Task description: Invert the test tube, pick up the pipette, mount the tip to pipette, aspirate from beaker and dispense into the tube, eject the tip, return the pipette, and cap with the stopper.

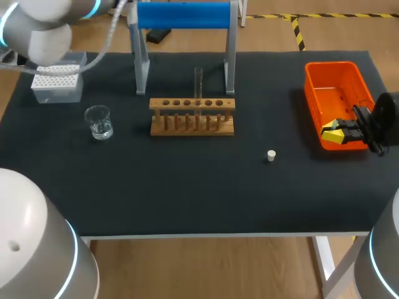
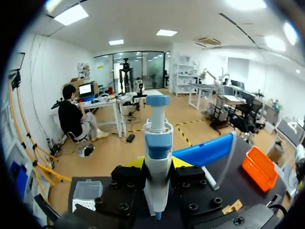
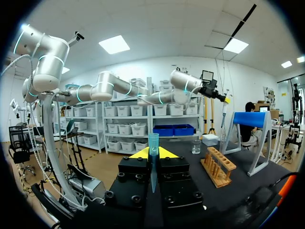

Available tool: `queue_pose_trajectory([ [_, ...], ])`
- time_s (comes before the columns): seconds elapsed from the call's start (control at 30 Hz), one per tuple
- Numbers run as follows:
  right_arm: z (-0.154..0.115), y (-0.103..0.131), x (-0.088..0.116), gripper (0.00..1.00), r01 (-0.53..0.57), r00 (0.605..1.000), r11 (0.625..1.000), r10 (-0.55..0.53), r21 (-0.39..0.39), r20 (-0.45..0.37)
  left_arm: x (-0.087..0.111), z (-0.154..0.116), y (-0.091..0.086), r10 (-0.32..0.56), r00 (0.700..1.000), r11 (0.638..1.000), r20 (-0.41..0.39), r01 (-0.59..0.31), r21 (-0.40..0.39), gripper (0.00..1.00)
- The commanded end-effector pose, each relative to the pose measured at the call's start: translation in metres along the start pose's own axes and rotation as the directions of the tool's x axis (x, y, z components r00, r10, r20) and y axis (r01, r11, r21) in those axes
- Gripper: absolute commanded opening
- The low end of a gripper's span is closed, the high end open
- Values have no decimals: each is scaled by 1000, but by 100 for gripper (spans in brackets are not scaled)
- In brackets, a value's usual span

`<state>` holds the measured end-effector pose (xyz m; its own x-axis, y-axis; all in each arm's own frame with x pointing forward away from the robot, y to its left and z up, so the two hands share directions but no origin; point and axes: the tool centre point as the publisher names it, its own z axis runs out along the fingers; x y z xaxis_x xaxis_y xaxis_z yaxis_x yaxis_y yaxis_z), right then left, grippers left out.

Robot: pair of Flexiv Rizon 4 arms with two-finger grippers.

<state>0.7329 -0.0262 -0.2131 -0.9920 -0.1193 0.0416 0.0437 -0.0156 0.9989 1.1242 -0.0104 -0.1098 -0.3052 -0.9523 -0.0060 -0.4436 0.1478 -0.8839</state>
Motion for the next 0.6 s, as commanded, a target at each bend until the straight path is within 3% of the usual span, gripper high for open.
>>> queue_pose_trajectory([
  [0.03, -1, 0, 1, 0, 1, 1000, 1000, -1, 0, -1, -16, -19, -4, 25, 961, 999, -275, -32, -21, 0],
  [0.3, -1, 0, 1, 0, 1, 1000, 1000, -1, 0, -1, -16, -46, -5, 110, 881, 989, -461, -143, -37, 0],
  [0.43, -1, 0, 1, 0, 1, 1000, 1000, -1, 0, -1, -4, -68, 0, 163, 788, 976, -594, -215, -17, 0],
  [0.5, -1, 0, 1, 0, 1, 1000, 1000, -1, 0, -1, 2, -82, 2, 195, 728, 966, -658, -258, 0, 0],
  [0.6, -1, 0, 1, 0, 1, 1000, 1000, -1, 0, -1, 5, -88, 4, 203, 721, 961, -662, -276, -5, 0],
])
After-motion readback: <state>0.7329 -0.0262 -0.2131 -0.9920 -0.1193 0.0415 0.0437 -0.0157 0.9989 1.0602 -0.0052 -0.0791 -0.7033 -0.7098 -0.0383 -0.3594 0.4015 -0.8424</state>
